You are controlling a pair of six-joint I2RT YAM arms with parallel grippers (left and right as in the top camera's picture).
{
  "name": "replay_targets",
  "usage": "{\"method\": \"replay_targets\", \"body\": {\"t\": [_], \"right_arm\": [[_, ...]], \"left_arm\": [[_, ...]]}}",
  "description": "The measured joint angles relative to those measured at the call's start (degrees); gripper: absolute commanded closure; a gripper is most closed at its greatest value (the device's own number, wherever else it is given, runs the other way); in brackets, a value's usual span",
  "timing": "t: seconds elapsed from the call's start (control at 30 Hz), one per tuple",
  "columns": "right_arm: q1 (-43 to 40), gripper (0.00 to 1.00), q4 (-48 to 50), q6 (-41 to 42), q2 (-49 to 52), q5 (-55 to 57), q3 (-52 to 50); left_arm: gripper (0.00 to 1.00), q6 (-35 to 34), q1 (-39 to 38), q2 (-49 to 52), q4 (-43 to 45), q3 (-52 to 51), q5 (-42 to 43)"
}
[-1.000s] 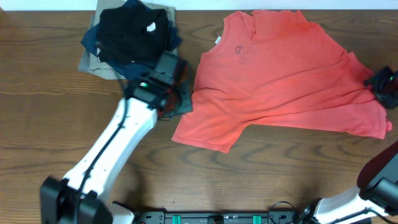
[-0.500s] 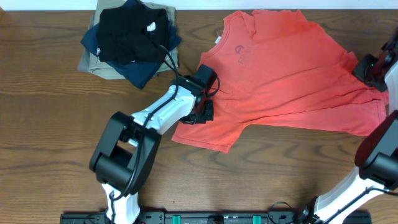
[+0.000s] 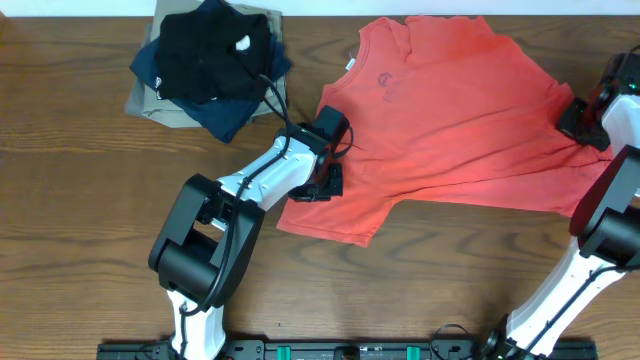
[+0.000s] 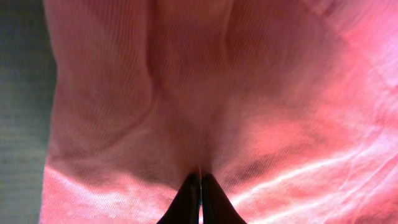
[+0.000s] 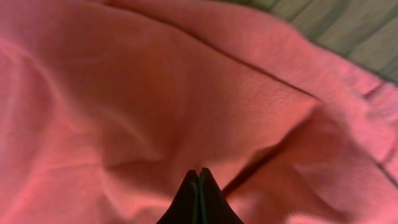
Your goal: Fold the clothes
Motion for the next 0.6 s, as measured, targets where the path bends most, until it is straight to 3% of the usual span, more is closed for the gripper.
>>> {"method": "replay_targets", "body": {"t": [0.3, 0.6], "right_arm": [[-0.24, 0.99, 0.79, -0.66, 0.28, 0.22, 0.00], [-0.28, 0.99, 1.20, -0.85, 3.54, 1.57, 1.11]], "left_arm": [[0.94, -5.79, 0.00, -0.02, -8.59, 0.24, -5.09], [0.94, -7.43, 0.33, 0.00, -9.99, 0.22, -7.54]]}}
